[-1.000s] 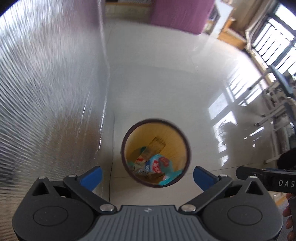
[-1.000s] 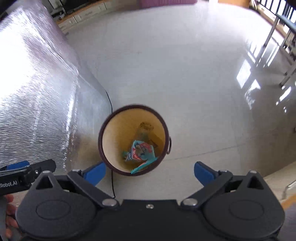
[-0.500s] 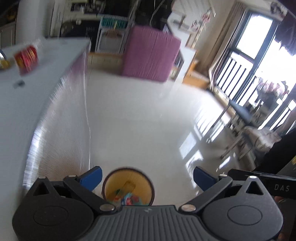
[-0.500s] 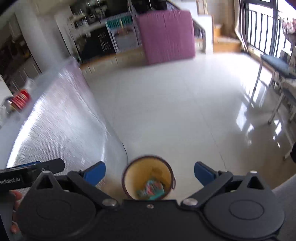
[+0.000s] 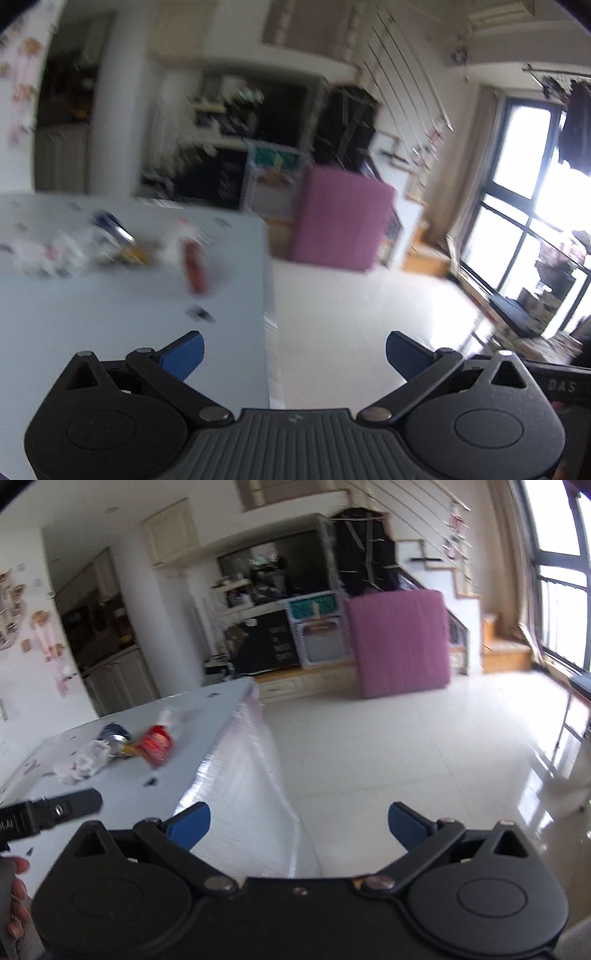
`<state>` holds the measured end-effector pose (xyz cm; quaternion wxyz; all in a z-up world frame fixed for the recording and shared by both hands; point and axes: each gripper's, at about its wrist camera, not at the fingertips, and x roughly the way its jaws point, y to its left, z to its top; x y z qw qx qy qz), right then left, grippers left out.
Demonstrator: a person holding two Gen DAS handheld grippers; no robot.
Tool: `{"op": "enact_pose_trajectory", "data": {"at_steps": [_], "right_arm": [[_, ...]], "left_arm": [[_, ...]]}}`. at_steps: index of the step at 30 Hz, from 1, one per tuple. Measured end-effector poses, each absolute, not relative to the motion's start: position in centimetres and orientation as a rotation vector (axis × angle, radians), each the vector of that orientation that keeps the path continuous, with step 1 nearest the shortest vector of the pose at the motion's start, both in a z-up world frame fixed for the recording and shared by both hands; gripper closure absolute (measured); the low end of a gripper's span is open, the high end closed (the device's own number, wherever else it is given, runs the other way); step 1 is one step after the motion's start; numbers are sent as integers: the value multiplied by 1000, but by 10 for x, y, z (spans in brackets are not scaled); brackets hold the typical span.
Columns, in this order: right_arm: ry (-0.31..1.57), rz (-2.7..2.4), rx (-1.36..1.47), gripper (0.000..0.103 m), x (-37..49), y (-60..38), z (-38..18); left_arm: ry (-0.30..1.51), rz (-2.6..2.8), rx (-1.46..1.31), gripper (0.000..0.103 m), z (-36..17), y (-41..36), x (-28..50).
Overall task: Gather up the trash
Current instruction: 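Lift both tools away from the wastebasket back toward the table, then grasp the small red cardboard box with the right gripper while the left gripper grasps the white plastic bag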
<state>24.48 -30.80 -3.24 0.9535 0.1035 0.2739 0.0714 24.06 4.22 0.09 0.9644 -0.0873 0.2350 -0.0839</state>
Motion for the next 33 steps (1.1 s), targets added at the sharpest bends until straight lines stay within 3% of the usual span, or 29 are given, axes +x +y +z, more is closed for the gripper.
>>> {"op": "enact_pose_trajectory", "data": {"at_steps": [14, 26, 33], "right_arm": [[504, 308, 129, 0, 330, -157, -12], [538, 352, 60, 0, 410, -58, -33], [547, 355, -8, 16, 441, -20, -57]], "left_arm": [[395, 87, -51, 0, 5, 199, 300], [454, 34, 184, 0, -54, 270, 393], [531, -72, 361, 11, -82, 283, 435]]}}
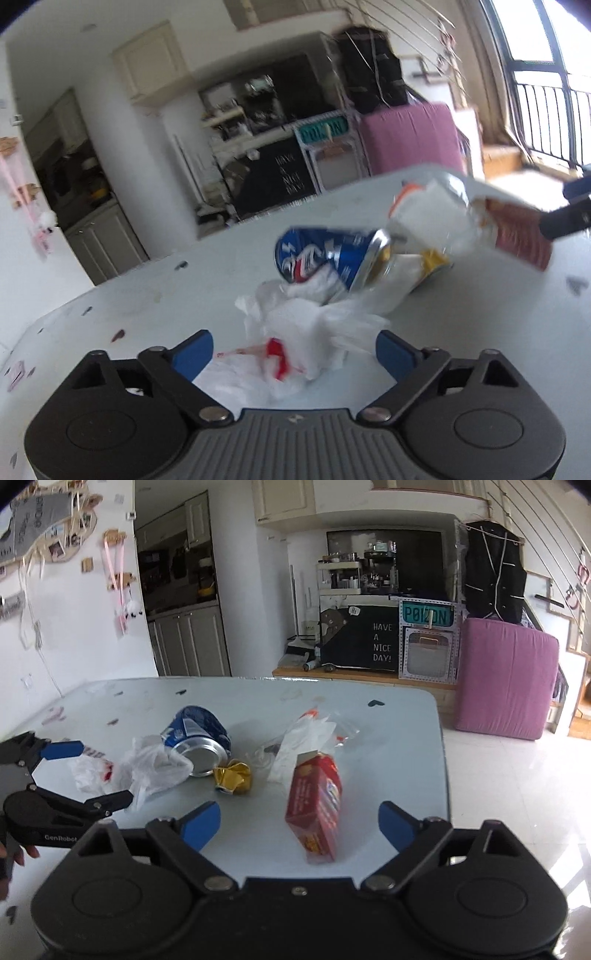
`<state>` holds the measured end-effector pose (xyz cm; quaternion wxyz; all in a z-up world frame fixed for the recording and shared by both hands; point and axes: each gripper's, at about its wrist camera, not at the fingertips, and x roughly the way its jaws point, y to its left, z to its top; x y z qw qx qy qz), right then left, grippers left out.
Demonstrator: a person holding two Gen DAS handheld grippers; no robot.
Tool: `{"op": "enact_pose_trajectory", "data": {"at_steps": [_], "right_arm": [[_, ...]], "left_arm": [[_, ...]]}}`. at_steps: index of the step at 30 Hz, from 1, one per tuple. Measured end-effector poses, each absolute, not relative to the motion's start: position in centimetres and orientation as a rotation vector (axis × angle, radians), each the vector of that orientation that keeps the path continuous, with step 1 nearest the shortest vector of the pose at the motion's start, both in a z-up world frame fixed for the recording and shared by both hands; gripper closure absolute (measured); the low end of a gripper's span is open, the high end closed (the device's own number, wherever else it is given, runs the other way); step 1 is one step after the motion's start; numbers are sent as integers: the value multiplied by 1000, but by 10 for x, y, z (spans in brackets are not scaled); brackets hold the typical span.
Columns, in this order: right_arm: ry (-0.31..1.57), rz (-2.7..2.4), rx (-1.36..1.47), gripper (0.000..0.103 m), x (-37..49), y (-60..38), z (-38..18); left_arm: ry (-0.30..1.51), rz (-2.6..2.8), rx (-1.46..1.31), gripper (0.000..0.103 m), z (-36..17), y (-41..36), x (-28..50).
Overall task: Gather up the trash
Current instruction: 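Grasp the small red cardboard box with the right gripper while the left gripper grasps the white plastic bag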
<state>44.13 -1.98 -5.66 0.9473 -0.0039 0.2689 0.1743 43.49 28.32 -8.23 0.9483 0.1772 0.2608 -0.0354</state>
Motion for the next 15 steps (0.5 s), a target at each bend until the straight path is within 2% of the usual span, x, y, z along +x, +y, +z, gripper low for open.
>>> {"op": "enact_pose_trajectory", "data": {"at_steps": [3, 7, 9, 11, 13, 15], "right_arm": [[554, 317, -47, 26, 453, -9, -63], [573, 324, -113, 36, 464, 1, -72], [581, 317, -120, 47, 467, 2, -75], [594, 318, -109, 69, 470, 0, -77], [594, 328, -99, 78, 469, -2, -78], [591, 332, -90, 80, 464, -5, -76]], "left_arm": [[561, -86, 362, 13, -89, 291, 447], [598, -69, 331, 28, -95, 297, 452], [599, -69, 323, 31, -96, 296, 448], [605, -71, 320, 36, -96, 294, 443], [610, -70, 311, 41, -94, 292, 436], [617, -61, 297, 44, -93, 288, 429]]}}
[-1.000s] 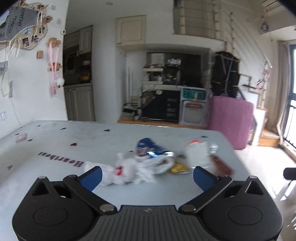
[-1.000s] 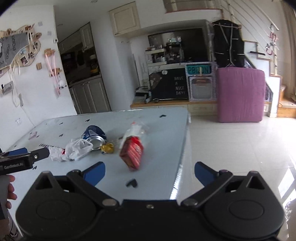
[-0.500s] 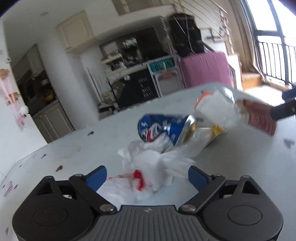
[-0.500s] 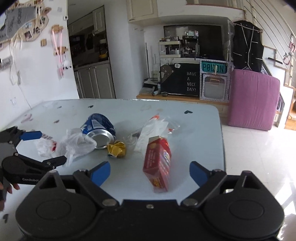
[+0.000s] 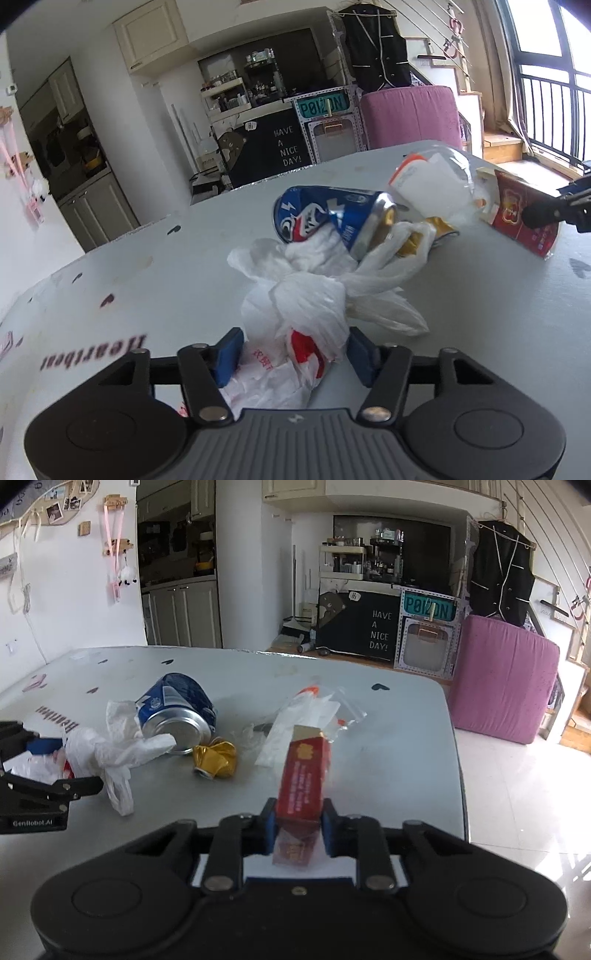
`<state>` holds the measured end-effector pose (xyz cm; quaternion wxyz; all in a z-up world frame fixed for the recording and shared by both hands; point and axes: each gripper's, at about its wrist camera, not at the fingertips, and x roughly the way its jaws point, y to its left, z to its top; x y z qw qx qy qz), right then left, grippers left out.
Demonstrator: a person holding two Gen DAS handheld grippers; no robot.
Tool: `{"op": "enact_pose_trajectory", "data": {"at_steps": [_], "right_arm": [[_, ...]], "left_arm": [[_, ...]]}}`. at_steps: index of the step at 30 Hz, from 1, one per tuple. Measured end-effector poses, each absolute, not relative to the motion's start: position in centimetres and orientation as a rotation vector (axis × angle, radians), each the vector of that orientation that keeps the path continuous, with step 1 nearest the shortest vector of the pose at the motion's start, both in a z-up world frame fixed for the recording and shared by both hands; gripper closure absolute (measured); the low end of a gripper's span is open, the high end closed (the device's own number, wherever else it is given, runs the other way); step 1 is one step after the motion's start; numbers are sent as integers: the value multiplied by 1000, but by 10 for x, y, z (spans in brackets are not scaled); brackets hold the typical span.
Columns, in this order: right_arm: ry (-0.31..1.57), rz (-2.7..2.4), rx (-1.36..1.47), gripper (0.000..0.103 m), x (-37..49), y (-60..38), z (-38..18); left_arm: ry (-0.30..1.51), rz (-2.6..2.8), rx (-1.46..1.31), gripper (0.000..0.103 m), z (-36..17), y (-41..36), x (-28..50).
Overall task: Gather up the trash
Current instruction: 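Grasp the small red cardboard box with the right gripper while the left gripper grasps the white plastic bag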
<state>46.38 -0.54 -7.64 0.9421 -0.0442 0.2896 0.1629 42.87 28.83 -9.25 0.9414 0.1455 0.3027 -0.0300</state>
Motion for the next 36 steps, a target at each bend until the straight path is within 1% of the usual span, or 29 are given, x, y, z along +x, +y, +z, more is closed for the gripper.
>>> {"op": "enact_pose_trajectory", "data": {"at_steps": [7, 21, 28, 36], "right_arm": [[576, 374, -50, 80, 428, -23, -67], [550, 382, 64, 80, 343, -90, -35], [519, 359, 115, 80, 310, -136, -22], [500, 300, 158, 80, 278, -200, -19]], "left_arm": [[627, -4, 156, 49, -77, 274, 397], [561, -14, -21, 50, -31, 211, 324], [544, -37, -52, 50, -15, 163, 304], [521, -127, -41, 50, -7, 89, 294]]}}
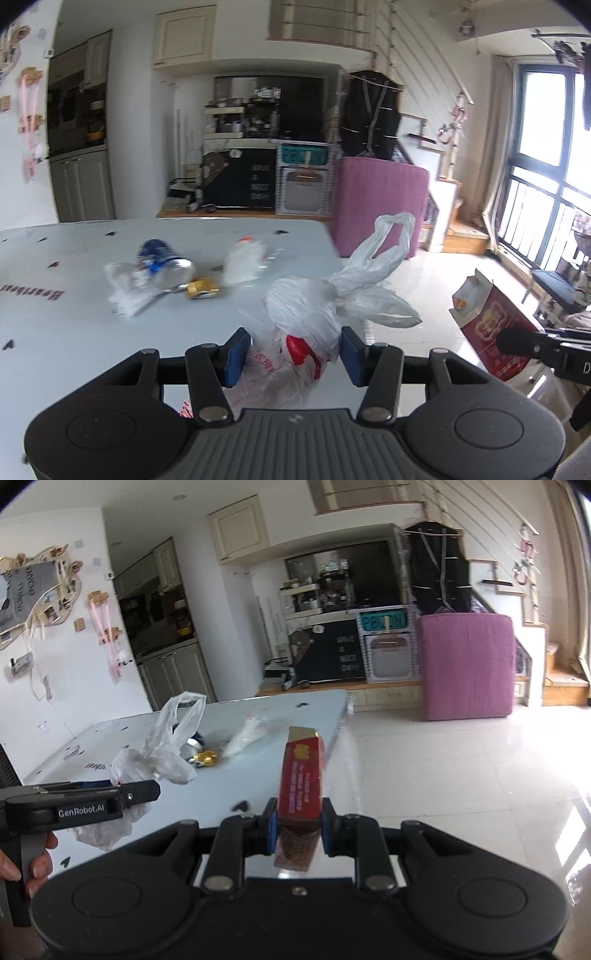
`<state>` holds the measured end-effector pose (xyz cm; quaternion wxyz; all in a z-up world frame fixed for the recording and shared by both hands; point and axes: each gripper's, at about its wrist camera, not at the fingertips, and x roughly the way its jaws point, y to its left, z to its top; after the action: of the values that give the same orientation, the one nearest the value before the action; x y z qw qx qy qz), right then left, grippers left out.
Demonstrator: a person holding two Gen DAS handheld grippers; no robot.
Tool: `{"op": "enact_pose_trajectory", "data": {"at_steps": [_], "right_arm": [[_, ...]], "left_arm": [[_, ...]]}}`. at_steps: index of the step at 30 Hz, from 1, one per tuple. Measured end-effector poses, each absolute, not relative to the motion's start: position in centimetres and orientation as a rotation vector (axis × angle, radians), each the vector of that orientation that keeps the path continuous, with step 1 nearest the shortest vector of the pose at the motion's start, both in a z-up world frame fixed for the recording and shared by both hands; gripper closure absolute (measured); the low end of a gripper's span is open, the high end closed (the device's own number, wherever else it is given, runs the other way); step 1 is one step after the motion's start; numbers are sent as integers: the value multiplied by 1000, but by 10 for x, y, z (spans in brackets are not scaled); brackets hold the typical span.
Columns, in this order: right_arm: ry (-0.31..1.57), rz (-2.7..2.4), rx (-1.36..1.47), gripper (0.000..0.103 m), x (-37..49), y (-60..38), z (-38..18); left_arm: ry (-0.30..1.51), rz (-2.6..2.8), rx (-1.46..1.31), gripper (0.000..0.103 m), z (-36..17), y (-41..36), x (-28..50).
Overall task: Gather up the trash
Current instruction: 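Grasp the small red cardboard box with the right gripper while the left gripper grasps the white plastic bag, then carry the red box and white bag over the wastebasket with both grippers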
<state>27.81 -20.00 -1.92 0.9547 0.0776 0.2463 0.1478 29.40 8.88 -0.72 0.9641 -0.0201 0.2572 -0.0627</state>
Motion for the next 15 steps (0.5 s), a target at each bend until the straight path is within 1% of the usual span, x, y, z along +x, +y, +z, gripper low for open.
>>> {"op": "enact_pose_trajectory", "data": {"at_steps": [7, 15], "right_arm": [[498, 224, 186, 80, 255, -262, -25], [539, 138, 202, 80, 237, -327, -42]], "left_arm": [[533, -208, -19, 50, -12, 21, 292], [569, -287, -8, 50, -33, -45, 291]]}}
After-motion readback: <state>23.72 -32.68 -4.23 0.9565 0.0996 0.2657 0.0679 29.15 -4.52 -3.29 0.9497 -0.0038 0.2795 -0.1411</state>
